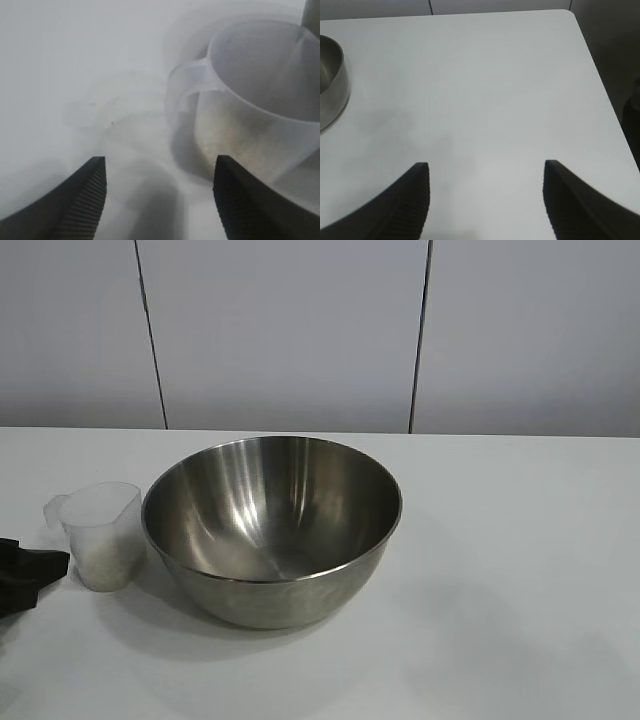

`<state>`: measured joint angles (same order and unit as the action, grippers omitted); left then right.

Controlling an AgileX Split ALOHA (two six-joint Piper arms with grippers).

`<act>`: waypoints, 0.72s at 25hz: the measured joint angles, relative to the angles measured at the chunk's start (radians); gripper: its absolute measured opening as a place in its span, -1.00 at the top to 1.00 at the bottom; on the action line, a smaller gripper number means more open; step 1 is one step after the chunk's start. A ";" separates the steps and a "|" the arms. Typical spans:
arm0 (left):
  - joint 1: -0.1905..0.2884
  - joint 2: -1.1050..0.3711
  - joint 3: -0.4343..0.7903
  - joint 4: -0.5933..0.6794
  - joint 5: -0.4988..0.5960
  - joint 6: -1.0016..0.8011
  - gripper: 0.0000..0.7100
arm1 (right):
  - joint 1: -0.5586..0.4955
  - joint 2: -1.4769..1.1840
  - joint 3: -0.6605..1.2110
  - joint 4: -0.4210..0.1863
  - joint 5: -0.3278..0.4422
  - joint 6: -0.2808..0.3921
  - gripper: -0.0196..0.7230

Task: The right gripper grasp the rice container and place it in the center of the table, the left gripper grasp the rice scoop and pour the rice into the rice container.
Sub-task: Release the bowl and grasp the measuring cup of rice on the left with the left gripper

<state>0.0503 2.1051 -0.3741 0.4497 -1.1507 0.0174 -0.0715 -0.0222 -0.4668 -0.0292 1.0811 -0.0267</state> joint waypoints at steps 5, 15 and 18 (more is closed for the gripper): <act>0.000 0.001 -0.043 0.000 -0.001 -0.006 -0.28 | 0.000 0.000 0.000 0.000 0.000 0.000 -0.27; 0.000 0.004 -0.098 0.007 -0.001 -0.011 -0.28 | 0.000 0.000 0.000 0.000 0.000 0.000 -0.27; 0.000 0.004 -0.106 0.008 -0.001 -0.033 -0.25 | 0.000 0.000 0.000 0.000 0.000 0.000 -0.27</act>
<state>0.0503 2.1090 -0.4798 0.4578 -1.1517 -0.0156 -0.0715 -0.0222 -0.4668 -0.0292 1.0811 -0.0267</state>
